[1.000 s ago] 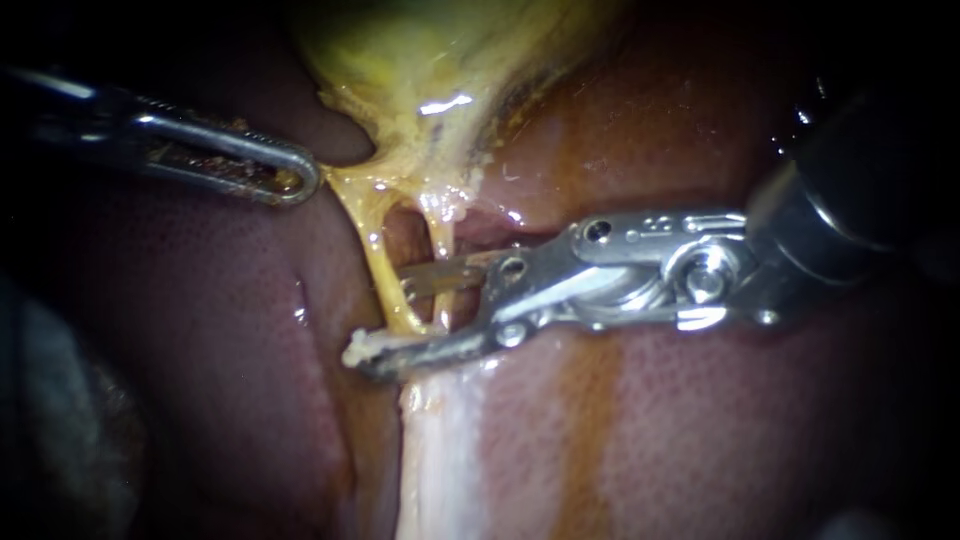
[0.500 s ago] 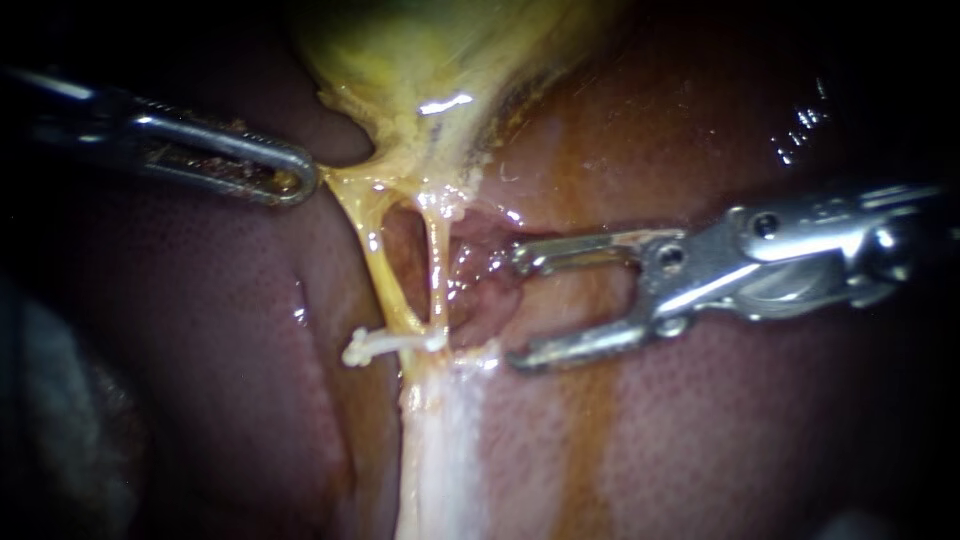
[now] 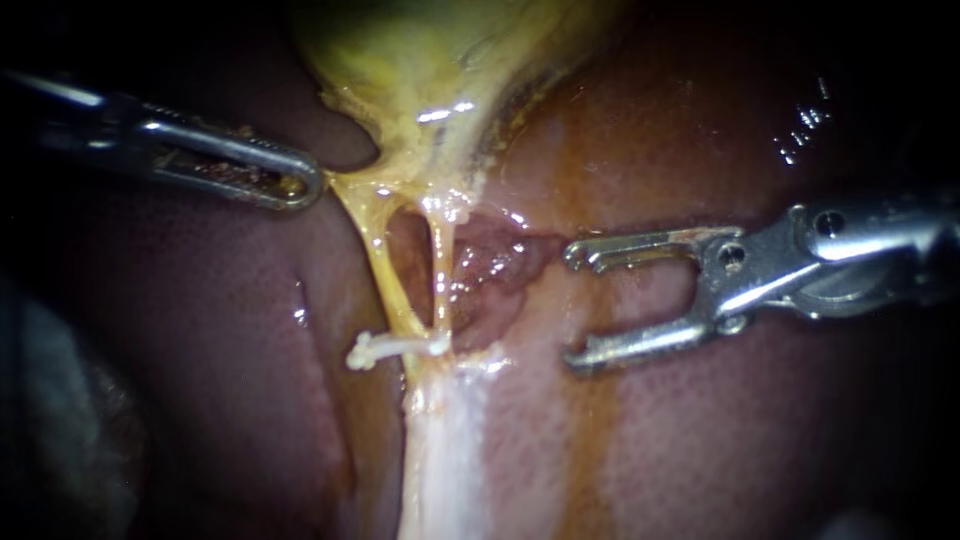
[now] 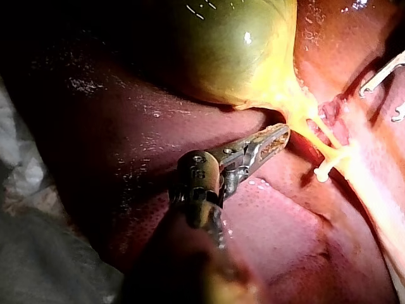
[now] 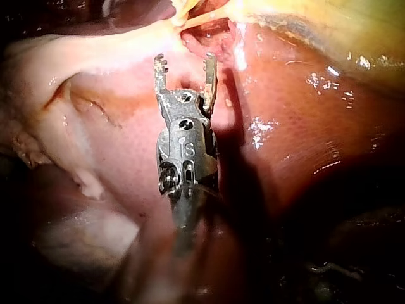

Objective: Going back first clip left tube

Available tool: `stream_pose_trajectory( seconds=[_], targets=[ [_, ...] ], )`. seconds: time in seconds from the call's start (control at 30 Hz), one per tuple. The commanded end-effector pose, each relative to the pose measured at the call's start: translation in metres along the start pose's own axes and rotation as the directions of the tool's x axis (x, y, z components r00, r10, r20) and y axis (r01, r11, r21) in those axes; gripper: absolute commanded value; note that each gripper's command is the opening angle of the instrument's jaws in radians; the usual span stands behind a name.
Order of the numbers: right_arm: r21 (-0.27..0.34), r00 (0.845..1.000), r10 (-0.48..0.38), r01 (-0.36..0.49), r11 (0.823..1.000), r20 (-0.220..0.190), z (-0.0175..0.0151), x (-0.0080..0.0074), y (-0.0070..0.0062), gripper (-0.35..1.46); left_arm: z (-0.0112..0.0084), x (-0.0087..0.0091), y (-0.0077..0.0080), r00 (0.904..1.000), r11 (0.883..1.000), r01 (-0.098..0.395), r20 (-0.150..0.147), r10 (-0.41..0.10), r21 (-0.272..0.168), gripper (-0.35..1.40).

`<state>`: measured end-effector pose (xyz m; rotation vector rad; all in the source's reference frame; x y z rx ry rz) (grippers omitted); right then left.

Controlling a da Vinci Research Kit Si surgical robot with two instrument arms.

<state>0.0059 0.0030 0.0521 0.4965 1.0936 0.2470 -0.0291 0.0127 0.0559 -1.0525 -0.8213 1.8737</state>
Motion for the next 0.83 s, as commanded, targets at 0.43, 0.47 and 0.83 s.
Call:
stream_pose_trajectory(
  seconds=[0.43,0.47,0.83],
  targets=[
    [0.0,1.0,0.001,-0.001,1.0,0.0,-0.0006,0.0,-0.0001,0.5,0.0043,-0.0016,-0.0006,0.9998,1.0,-0.013,0.012,0.013,-0.017,-0.35],
    [0.0,1.0,0.001,-0.001,1.0,0.0,-0.0006,0.0,-0.0001,0.5,0.0044,-0.0016,-0.0006,0.9998,1.0,-0.013,0.012,0.013,-0.016,-0.35],
    [0.001,1.0,0.001,-0.001,1.0,0.0,-0.0008,0.0,-0.0003,0.5,0.0045,-0.0016,-0.0007,0.9998,1.0,-0.013,0.012,0.014,-0.016,-0.35]
  ],
)
